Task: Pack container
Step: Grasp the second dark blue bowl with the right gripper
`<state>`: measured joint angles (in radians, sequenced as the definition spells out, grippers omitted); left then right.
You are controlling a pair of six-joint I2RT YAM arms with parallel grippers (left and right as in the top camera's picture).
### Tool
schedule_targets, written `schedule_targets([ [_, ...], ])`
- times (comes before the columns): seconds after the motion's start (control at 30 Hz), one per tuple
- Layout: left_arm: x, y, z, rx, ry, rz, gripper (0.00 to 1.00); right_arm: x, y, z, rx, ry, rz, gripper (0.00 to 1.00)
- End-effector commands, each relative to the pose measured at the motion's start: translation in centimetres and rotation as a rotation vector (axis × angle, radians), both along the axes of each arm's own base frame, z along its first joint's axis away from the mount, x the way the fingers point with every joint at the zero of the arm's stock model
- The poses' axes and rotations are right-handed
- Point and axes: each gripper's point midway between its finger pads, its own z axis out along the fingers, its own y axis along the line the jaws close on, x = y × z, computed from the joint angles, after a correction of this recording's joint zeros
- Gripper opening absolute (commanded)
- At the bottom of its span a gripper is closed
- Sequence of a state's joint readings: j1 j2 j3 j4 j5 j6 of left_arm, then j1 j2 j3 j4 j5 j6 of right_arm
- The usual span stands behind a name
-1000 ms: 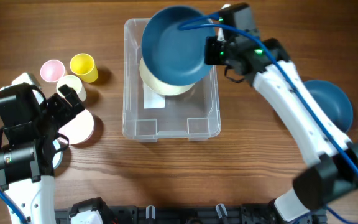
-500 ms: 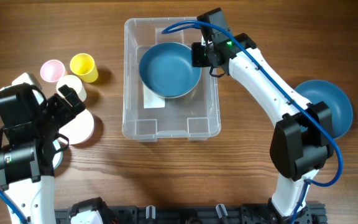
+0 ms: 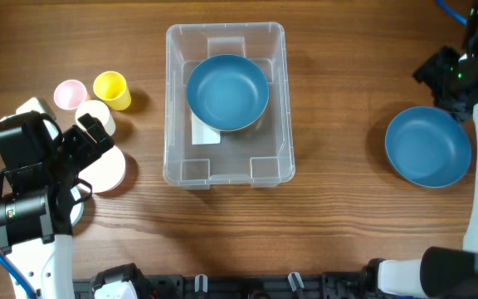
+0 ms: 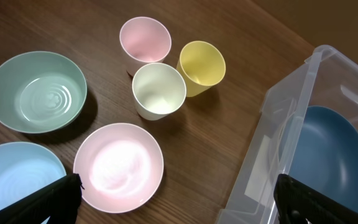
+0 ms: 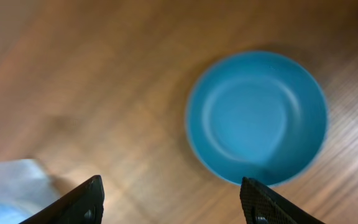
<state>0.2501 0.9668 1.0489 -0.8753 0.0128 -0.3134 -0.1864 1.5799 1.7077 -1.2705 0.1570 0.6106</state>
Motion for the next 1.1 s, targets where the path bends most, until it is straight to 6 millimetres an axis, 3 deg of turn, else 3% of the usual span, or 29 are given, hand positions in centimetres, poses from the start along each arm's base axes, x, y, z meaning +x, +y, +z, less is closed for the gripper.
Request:
schedule_targets([
  [0.0,0.1,0.2,1.0,0.001,-0.027,0.013,1.0,-0.7,0.3,-6.1,0.037,0.172,0.05,0.73],
  [0.13,0.0,0.2,0.8,0.0,-0.02,0.013,1.0,-1.2,0.5,-14.7,0.076,0.315,0.06,0.72],
  [0.23,0.0,0.2,0.8,0.0,-0.02,0.013,1.0,-1.6,0.6,-19.7,0.102,0.419,0.057,0.72],
  [0.33,-0.1,0.2,0.8,-0.002,-0.016,0.013,1.0,-1.5,0.6,-23.2,0.118,0.472,0.04,0.69],
  [0.47,-0.1,0.2,0.8,-0.002,-0.015,0.013,1.0,-1.3,0.8,-24.8,0.13,0.493,0.062,0.55],
  [0.57,-0.1,0.2,0.8,-0.002,-0.015,0.013,1.0,-1.2,0.8,-24.9,0.129,0.487,0.06,0.25],
  [0.63,-0.1,0.2,0.8,-0.002,-0.016,0.013,1.0,-1.1,0.7,-24.9,0.128,0.482,0.061,0.14],
  [0.73,-0.1,0.2,0.8,-0.002,-0.016,0.013,1.0,-0.6,0.6,-24.8,0.124,0.465,0.062,0.04],
  [0.83,-0.1,0.2,0.8,-0.001,-0.016,0.013,1.0,0.2,0.7,-24.1,0.118,0.44,0.106,0.04],
  [0.93,-0.1,0.2,0.8,-0.001,-0.016,0.013,1.0,3.3,1.9,-20.2,0.09,0.339,0.256,0.04],
  [0.97,-0.1,0.2,0.8,-0.001,-0.016,0.013,1.0,4.9,3.3,-17.9,0.09,0.274,0.362,0.04],
  [1.0,-0.1,0.2,0.8,-0.001,-0.016,0.013,1.0,6.7,5.5,-13.9,0.069,0.189,0.515,0.04],
  [1.07,-0.1,0.2,0.8,-0.001,-0.016,0.013,1.0,8.0,8.3,-8.6,-0.014,0.11,0.681,0.04],
])
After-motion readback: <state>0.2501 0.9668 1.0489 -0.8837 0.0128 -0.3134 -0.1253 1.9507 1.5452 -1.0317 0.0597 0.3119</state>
